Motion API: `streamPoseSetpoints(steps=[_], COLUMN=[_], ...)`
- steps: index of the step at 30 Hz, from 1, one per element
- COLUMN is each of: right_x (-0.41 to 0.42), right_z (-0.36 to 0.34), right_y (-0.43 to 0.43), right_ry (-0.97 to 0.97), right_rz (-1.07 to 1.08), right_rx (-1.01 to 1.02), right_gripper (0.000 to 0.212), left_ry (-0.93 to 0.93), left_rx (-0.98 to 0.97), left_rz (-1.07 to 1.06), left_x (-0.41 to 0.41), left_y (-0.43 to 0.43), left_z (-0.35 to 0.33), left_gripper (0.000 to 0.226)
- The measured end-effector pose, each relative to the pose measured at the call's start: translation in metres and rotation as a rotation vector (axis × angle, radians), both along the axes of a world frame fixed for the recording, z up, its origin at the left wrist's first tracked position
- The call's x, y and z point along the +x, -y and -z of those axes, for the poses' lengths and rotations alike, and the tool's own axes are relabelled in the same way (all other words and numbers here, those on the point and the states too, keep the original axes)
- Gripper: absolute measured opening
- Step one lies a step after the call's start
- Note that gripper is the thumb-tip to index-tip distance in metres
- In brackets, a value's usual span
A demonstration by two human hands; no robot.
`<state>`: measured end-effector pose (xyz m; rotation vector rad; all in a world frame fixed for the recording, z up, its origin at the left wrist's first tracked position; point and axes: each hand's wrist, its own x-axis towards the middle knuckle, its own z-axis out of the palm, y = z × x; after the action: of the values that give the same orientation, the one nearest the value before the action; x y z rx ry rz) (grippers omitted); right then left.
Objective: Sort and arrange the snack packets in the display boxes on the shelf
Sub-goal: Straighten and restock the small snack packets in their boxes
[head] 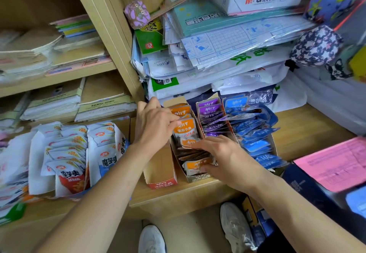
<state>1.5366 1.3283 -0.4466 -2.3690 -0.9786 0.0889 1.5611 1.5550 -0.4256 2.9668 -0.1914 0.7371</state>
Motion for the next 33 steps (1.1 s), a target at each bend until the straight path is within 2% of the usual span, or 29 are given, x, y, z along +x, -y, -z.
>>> streamPoseSetpoints(steps=[5, 9, 15, 20, 23, 26, 28, 30, 33], right_x=[0.003, 0.008, 0.016, 0.022, 0.028, 0.031, 0.031, 0.029, 0.019], right_z=[0.002, 0.005, 0.007, 0.008, 0.008, 0.008, 0.009, 0.009, 0.008], right_y=[-0.002, -0.006, -0.025, -0.027, -0.027, -0.028, -0.028, -0.028, -0.026], right_ry=[-0.016, 0.039, 0.192, 0.252, 0.241, 0.255, 0.255, 0.199, 0.128], right_rz=[0.007, 0.026, 0.110, 0.160, 0.123, 0.101, 0.121, 0.196, 0.370], right_rx=[-0.008, -0.014, -0.062, -0.156, -0.165, -0.173, -0.130, -0.015, 0.226], right_gripper=[0.065, 0.070, 0.071, 0.075, 0.082, 0.091, 0.094, 0.092, 0.063], left_ry=[0.080, 0.018, -0.024, -0.165, -0.208, -0.434, -0.434, -0.373, -0.299], left_rx=[-0.024, -0.107, -0.240, -0.592, -0.594, -0.604, -0.585, -0.604, -0.672], left_rz=[-0.043, -0.125, -0.099, 0.051, 0.099, 0.102, 0.051, -0.004, -0.046], left_x=[-0.002, 0.006, 0.014, 0.007, -0.010, -0.027, -0.034, -0.038, -0.041], left_y=[0.003, -0.002, -0.005, -0.018, -0.021, -0.015, -0.008, 0.000, 0.010], left_z=[0.006, 0.012, 0.019, 0.003, -0.002, -0.001, 0.003, 0.009, 0.014], left_gripper=[0.012, 0.017, 0.016, 0.019, 0.018, 0.045, 0.067, 0.073, 0.070])
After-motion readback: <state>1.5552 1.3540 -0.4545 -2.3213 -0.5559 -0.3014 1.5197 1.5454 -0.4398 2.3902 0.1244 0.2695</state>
